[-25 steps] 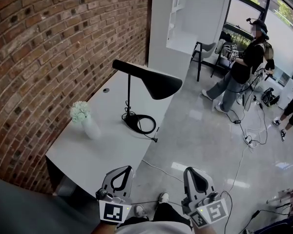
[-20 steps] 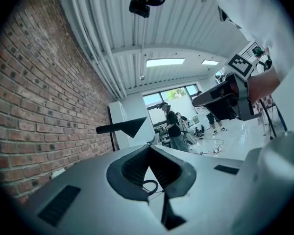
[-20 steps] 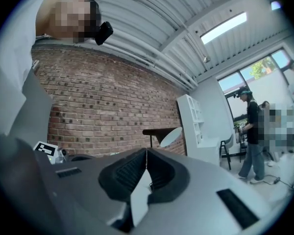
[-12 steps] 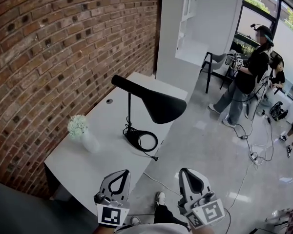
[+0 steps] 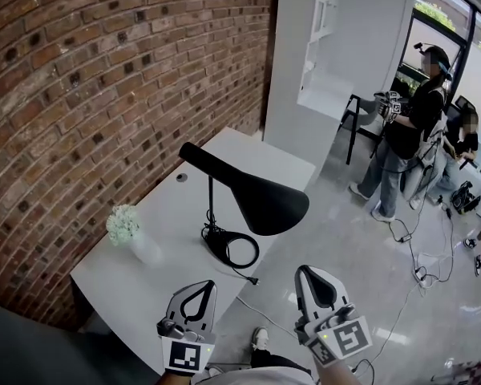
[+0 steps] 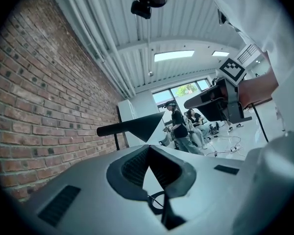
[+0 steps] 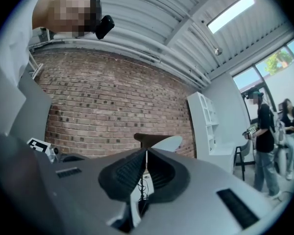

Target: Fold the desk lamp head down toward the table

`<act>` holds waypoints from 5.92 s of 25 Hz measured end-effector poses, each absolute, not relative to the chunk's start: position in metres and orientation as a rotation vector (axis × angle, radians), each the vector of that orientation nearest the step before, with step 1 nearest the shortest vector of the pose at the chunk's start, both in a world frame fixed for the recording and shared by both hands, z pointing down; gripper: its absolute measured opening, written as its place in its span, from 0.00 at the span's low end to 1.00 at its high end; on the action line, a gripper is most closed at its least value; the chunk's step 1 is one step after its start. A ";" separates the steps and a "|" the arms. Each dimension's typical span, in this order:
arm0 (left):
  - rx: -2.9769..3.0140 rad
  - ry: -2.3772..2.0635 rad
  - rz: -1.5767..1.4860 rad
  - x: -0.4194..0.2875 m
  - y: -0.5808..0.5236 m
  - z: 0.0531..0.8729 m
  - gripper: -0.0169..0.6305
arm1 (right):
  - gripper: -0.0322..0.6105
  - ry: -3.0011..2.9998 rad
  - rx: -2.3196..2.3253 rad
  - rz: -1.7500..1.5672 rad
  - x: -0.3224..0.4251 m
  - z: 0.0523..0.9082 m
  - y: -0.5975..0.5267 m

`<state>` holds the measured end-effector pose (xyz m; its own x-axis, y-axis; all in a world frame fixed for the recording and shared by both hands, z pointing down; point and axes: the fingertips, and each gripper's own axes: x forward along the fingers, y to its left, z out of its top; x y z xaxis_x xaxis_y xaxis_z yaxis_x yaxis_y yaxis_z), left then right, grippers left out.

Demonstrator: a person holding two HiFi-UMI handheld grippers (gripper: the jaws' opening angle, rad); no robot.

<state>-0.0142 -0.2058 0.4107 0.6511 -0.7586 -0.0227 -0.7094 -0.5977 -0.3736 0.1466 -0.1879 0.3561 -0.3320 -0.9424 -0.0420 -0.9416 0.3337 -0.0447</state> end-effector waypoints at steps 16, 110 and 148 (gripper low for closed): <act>-2.542 1.127 -0.182 0.000 -0.226 0.412 0.04 | 0.08 2.532 -1.816 0.093 0.159 0.339 -0.229; -2.495 1.290 -0.295 -0.003 -0.268 0.416 0.04 | 0.08 2.907 -1.647 -0.117 0.139 0.432 -0.327; -2.418 1.497 -0.352 -0.008 -0.290 0.429 0.04 | 0.08 3.100 -1.381 -0.214 0.108 0.484 -0.357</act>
